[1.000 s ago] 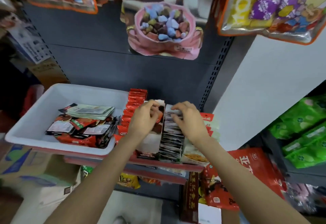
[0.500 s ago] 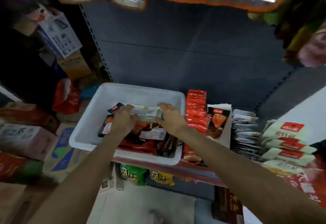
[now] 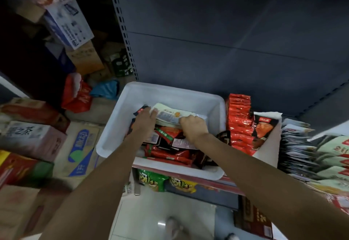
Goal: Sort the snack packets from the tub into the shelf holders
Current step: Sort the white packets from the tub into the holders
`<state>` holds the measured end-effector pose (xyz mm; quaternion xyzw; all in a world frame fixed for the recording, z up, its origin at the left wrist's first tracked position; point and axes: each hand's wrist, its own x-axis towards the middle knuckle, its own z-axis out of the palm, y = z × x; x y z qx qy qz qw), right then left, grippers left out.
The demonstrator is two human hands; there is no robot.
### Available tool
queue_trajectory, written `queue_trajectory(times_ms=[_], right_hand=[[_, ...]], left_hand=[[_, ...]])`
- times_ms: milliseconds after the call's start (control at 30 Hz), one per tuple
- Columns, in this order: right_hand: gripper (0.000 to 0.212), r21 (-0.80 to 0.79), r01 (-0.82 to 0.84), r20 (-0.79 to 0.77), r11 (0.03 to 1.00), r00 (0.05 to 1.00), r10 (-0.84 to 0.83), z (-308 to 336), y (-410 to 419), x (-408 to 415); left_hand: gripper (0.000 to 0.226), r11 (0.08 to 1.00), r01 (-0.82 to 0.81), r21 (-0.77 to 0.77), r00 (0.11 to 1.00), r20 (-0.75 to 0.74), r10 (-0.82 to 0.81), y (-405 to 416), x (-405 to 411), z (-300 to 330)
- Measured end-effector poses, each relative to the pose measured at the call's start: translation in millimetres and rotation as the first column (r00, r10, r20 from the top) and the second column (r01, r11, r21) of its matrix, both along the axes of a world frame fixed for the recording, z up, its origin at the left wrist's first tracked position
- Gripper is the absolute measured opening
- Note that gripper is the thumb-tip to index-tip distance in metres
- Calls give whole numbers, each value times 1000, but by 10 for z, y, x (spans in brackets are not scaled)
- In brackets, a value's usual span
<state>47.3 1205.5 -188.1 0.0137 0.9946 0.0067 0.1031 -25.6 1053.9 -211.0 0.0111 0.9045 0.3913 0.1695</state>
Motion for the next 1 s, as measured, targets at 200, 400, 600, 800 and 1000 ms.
queue_trajectory(times_ms=[200,400,600,800,1000], right_hand=[[28,-233,156,-114,960,976,-186,206,178,178],[20,-874,274,48,402,871,-489,400,621,401],[17,-919,238,60,313,871,-487,636,1153,863],[15,-966,142,-18,215,796,-605,893,1938,1548],[8,-941,52,-198,336,719,-666,1038,2810,2245]], left_hand=[[26,956,-130,264,991,62,118,71,150,88],[57,900,-120,419,993,64,103,405,462,345],[50,792,-56,608,997,78,11,966,875,680],[55,752,120,648,989,-15,-145,1861,1470,987],[53,756,300,581,954,-205,-220,2835,1959,1093]])
